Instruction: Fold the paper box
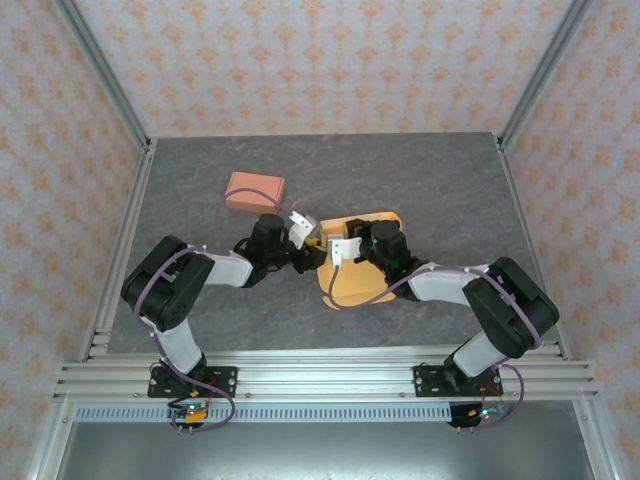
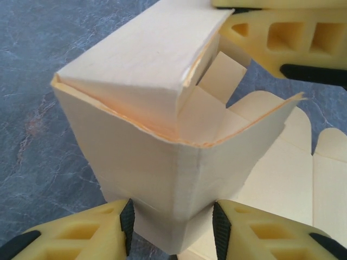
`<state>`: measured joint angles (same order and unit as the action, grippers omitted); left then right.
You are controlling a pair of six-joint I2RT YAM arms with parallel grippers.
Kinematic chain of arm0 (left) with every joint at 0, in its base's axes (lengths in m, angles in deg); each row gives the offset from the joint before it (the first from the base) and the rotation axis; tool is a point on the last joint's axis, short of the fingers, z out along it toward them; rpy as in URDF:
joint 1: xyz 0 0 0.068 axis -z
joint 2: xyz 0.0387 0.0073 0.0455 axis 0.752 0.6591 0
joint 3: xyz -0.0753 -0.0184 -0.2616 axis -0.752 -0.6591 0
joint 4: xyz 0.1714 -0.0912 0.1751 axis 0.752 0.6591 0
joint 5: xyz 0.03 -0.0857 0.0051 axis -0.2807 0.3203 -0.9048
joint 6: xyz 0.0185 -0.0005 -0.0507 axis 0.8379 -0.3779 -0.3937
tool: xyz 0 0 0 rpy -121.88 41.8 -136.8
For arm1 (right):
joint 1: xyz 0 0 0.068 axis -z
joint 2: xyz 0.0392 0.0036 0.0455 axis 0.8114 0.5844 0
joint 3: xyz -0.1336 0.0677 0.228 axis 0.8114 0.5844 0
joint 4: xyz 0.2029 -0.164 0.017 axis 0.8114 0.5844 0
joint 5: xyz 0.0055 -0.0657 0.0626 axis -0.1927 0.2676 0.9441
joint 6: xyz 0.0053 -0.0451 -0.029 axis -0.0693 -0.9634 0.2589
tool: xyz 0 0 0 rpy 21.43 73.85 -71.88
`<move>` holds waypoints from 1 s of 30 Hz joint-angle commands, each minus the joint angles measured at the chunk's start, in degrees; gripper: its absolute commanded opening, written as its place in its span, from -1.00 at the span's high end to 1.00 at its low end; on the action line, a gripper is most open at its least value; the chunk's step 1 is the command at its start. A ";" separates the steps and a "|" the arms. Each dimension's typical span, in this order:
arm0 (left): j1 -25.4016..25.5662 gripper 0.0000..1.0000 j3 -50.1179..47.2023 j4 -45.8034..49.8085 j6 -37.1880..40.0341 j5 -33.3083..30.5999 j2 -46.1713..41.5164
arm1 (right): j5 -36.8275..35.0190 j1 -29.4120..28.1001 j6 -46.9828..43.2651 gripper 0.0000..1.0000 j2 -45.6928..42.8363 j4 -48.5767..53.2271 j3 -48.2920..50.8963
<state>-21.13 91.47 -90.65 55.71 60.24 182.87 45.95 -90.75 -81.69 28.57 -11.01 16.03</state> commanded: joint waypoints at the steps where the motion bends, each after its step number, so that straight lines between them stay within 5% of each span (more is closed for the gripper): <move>1: 0.59 0.19 1.93 -0.53 -0.36 -5.02 0.69 | -0.39 -1.86 2.86 1.00 0.01 -3.24 1.04; 18: 4.14 0.21 5.44 -3.11 -2.04 -17.24 3.55 | -4.85 -4.35 4.84 0.91 0.71 -2.88 2.89; 25: 5.25 0.56 4.73 -3.30 -0.53 -20.68 3.41 | -0.65 -4.62 8.79 0.41 -6.09 9.15 1.37; 30: 5.24 0.61 2.33 -5.10 0.92 -23.20 2.62 | 12.19 -1.66 21.84 0.16 -15.94 28.30 -2.76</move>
<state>-16.02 95.21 -92.73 54.49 40.27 186.55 49.23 -94.03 -69.36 16.92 6.28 16.29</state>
